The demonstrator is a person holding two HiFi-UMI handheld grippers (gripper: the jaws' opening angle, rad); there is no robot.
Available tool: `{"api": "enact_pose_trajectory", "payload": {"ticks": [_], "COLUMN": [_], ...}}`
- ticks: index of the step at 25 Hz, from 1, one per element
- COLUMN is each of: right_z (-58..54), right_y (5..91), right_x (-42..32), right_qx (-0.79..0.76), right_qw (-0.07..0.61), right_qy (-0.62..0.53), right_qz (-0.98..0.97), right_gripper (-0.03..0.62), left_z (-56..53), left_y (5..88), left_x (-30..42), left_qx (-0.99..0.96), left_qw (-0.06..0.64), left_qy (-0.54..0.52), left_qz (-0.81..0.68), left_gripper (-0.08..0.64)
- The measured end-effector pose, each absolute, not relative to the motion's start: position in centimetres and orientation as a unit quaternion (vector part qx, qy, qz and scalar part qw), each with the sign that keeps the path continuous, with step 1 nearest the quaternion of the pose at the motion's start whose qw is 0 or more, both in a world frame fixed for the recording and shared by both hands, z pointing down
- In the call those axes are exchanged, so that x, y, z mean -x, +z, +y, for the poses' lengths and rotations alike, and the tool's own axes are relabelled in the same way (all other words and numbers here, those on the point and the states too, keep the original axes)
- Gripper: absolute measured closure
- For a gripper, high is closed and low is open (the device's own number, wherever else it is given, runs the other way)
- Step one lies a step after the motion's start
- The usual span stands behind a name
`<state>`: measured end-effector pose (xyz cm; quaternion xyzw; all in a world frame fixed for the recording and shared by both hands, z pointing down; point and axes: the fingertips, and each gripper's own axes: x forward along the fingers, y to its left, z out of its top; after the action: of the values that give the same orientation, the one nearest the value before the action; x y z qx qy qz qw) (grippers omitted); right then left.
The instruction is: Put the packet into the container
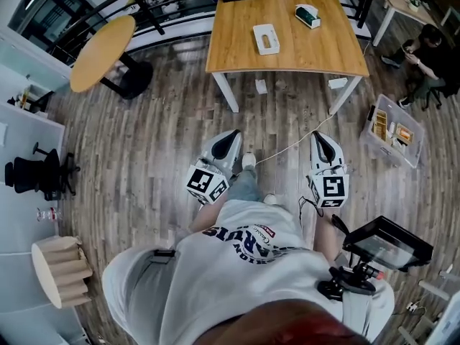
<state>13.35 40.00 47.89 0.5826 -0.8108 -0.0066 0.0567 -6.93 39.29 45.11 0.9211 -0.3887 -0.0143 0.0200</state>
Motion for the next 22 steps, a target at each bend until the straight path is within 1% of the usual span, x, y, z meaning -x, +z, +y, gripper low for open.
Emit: {"api": "enact_pose_trajectory", "payload": {"ticks": [5,9,22], "right_z": [39.9,39.7,35.0], "right_y": [48.8,49.3,51.1], "right_x": [-14.8,-14.5,-12.7], "right_qx": [-0.603,-0.602,-0.581], "right_qw": [0.049,0.051,0.077], "right_qy": [0.012,0.022,0.039], "right_qz": [-0.796,-0.796,-0.809], "right_gripper": [0.583,0.583,0.583], "left_z": [38.0,37.4,33.0], "left_y": [45.9,46.0,48.2], "left_x": [6.0,6.0,7.1], "left_qx": [-0.925,-0.926,-0.922], "left_qw": [0.017,0.007,0.029], "left_qy": [-0.006,-0.007,0.001], "left_qz": [-0.379,-0.378,-0.386], "left_gripper": [0.565,0.565,0.565]}}
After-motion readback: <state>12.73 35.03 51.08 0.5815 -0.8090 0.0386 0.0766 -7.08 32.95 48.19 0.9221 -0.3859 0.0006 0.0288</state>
